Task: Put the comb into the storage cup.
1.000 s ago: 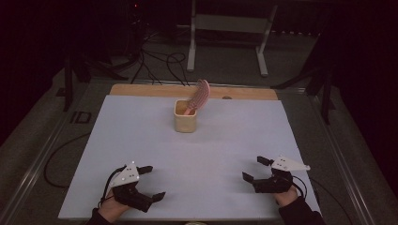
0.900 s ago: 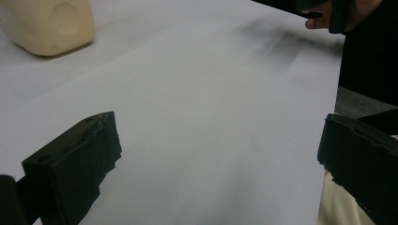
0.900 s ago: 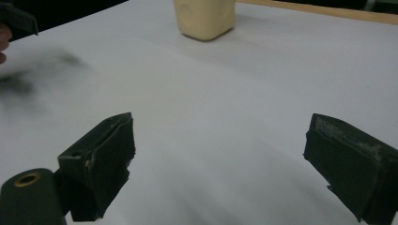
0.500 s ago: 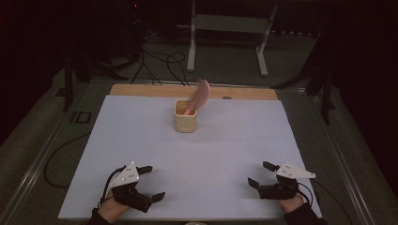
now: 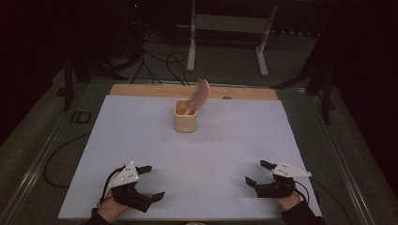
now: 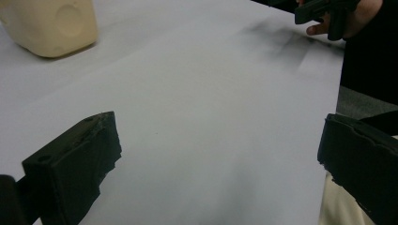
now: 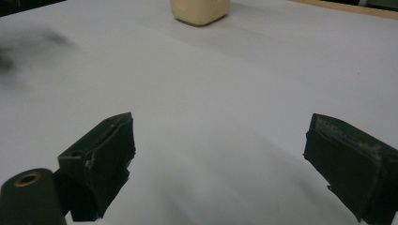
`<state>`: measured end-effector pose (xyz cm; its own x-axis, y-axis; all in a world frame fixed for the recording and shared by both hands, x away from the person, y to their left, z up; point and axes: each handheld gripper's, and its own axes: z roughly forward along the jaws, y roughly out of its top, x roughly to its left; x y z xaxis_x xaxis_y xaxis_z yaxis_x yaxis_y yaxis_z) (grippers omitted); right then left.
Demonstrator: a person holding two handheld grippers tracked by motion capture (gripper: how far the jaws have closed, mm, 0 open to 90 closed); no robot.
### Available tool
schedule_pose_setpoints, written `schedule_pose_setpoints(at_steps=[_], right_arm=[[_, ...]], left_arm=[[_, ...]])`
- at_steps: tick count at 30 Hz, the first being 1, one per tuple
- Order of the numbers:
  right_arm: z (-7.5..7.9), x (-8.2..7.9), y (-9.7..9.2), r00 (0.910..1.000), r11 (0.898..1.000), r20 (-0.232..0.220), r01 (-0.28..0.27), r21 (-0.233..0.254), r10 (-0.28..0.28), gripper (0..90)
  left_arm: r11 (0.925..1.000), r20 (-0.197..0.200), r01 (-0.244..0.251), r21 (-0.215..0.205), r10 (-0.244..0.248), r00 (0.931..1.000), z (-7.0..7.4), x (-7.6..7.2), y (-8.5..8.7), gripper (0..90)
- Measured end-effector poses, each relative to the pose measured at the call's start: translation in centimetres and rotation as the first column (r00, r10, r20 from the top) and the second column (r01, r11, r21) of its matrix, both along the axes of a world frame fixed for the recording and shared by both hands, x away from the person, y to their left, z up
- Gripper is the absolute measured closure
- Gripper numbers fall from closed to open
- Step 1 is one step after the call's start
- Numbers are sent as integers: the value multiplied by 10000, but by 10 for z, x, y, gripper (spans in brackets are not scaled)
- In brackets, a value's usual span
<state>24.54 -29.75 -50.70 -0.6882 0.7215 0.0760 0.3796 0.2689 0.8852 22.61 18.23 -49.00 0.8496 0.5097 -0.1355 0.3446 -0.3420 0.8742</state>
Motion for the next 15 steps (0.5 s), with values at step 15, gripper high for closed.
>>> schedule_pose_setpoints(at_steps=[15], right_arm=[[3, -2, 2, 10000, 9999, 24, -90, 96, 90, 89]], left_arm=[[10000, 3, -11, 30, 11, 10000, 0, 0, -1, 1]])
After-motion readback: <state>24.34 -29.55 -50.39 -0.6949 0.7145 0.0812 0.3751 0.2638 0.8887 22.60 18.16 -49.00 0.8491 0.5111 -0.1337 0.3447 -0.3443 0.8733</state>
